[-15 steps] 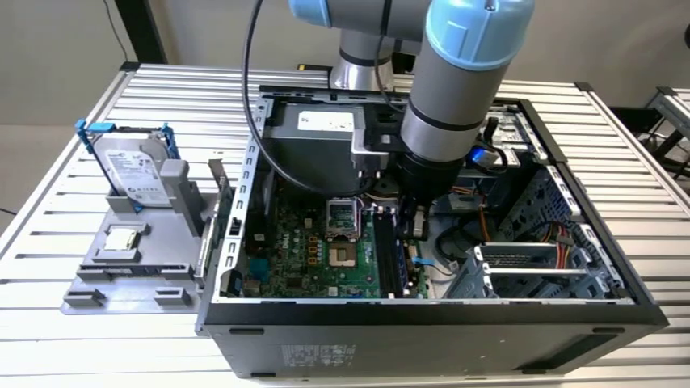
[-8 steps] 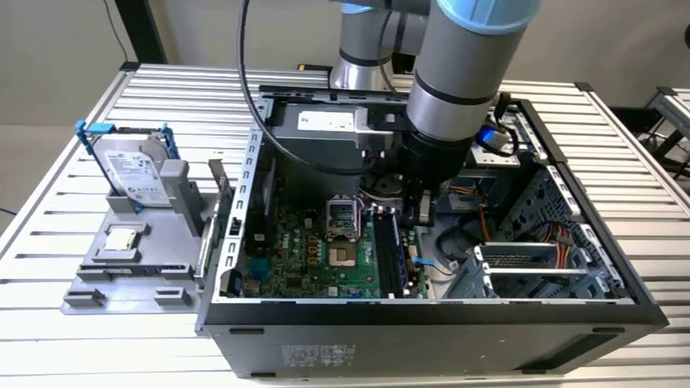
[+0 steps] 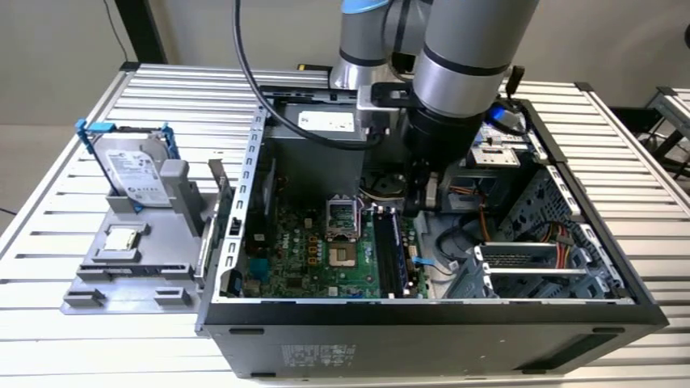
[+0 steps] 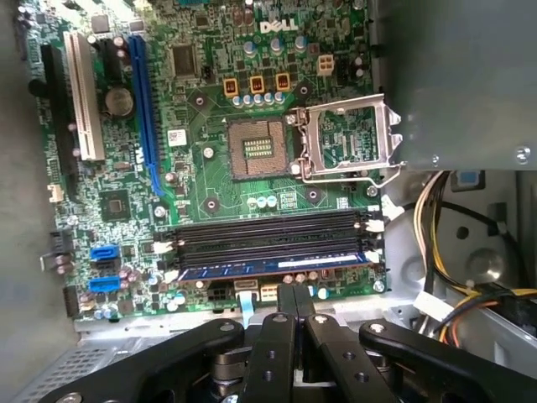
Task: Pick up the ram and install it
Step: 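Press down the ram until it locks into place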
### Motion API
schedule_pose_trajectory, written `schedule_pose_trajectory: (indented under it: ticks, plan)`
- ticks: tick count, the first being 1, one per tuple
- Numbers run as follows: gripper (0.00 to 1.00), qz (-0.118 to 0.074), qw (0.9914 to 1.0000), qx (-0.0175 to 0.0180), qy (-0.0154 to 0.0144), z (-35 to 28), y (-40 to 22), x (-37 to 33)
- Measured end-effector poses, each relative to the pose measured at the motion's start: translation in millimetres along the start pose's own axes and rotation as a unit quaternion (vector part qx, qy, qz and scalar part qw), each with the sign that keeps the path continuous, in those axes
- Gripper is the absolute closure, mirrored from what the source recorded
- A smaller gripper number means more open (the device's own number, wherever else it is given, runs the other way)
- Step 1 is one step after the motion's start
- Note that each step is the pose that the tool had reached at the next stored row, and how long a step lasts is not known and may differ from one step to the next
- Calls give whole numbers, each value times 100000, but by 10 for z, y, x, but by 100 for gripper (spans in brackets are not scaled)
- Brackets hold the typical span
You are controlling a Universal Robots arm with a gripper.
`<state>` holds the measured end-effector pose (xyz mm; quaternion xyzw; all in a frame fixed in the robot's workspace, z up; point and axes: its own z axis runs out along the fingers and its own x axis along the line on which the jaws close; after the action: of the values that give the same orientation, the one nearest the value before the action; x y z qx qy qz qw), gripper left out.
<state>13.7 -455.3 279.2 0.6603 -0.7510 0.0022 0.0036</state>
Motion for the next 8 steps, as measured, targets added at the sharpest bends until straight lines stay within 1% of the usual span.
schedule_pose_trajectory:
  ticks: [1, 2, 8]
  plan:
    - [100, 0, 100000, -1, -13, -20, 0, 0]
    - [100, -1, 100000, -2, -6, -25, 0, 0]
    - [100, -2, 100000, -2, -13, -25, 0, 0]
